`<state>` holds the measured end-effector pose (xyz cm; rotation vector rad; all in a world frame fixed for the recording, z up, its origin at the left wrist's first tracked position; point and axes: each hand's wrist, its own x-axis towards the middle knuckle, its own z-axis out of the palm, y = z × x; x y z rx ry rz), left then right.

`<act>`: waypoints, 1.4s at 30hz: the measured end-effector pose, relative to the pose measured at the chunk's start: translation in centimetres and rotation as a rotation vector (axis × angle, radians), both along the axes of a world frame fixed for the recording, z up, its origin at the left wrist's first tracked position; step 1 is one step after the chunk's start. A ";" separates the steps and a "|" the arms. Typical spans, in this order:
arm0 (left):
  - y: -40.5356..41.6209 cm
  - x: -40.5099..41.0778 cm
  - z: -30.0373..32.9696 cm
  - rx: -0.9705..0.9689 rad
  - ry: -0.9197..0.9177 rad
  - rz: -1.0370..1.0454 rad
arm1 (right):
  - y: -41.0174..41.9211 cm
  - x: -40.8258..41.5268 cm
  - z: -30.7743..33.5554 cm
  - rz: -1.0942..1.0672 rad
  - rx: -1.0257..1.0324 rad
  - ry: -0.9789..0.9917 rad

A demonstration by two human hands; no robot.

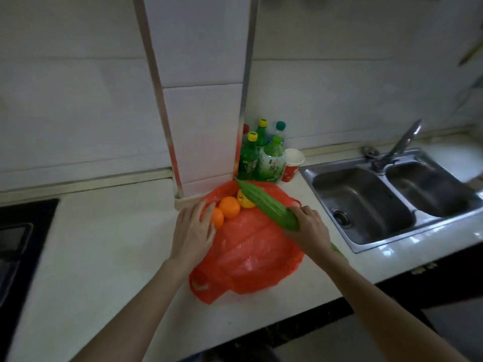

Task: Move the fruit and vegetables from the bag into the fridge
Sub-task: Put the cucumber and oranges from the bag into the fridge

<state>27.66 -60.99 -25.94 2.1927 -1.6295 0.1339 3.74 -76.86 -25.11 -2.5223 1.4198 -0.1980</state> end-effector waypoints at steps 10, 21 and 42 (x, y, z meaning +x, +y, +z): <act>-5.8 0.5 -5.7 0.313 0.037 -0.107 | 1.0 -5.7 0.2 -0.270 0.083 -0.109; -9.1 3.5 -8.7 0.520 -0.064 -0.102 | 0.1 -4.5 -0.7 -0.289 0.088 -0.119; 2.7 5.5 1.0 -0.225 0.397 0.215 | 1.4 8.8 3.5 0.239 0.053 -0.345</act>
